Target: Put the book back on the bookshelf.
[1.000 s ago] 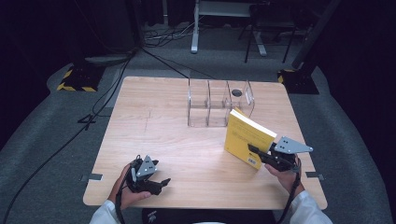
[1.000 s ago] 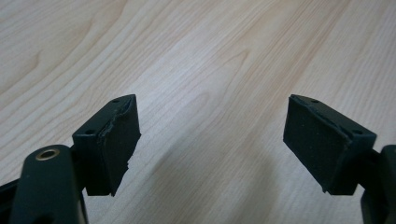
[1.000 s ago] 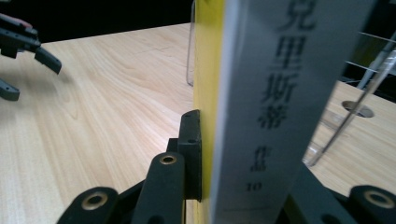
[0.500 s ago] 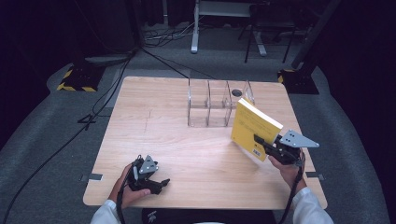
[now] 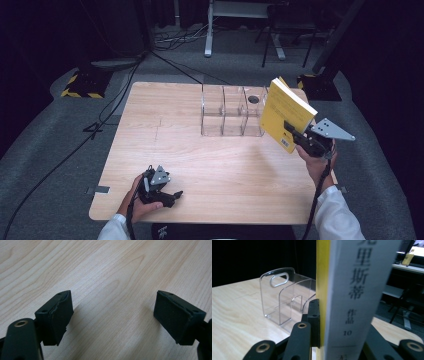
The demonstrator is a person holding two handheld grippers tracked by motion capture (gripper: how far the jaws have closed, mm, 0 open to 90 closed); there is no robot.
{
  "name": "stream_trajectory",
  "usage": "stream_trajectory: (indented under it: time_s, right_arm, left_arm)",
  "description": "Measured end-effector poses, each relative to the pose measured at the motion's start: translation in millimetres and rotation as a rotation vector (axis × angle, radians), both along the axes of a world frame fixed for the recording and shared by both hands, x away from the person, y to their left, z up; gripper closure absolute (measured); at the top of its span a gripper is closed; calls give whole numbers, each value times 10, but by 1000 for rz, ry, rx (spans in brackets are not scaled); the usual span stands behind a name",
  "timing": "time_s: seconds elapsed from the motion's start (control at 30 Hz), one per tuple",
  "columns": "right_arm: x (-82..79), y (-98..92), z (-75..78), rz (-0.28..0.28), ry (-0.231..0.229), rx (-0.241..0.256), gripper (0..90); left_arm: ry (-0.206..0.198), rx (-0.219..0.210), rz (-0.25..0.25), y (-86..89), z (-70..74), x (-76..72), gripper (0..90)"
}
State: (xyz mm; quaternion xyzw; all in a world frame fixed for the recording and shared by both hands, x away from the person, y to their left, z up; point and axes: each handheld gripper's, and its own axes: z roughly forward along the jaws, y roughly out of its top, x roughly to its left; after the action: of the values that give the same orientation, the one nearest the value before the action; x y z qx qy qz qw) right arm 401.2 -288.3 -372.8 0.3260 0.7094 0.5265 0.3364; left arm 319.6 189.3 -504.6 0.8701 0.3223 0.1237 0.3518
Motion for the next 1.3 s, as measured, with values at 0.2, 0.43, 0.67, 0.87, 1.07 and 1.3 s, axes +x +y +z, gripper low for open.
stream_trajectory:
  time_s: [0.2, 0.43, 0.67, 0.87, 1.07, 1.3]
  right_arm:
    - [174, 116, 84, -25, 1, -17, 762]
    - [412, 281, 119, -45, 13, -37, 762]
    - [631, 435, 84, -69, 30, -43, 762]
    - [847, 576, -14, -133, 51, -50, 762]
    - [1037, 657, -139, -171, 94, -48, 762]
    - [1150, 742, -257, -190, 97, -58, 762]
  left_arm:
    - [0, 1, -1, 0, 0, 0, 167]
    - [0, 1, -2, 0, 2, 0, 167]
    - [0, 1, -2, -1, 2, -1, 167]
    - [0, 1, -2, -1, 2, -1, 167]
    - [1, -2, -7, -5, 0, -6, 168]
    - [1, -1, -10, -6, -1, -6, 168]
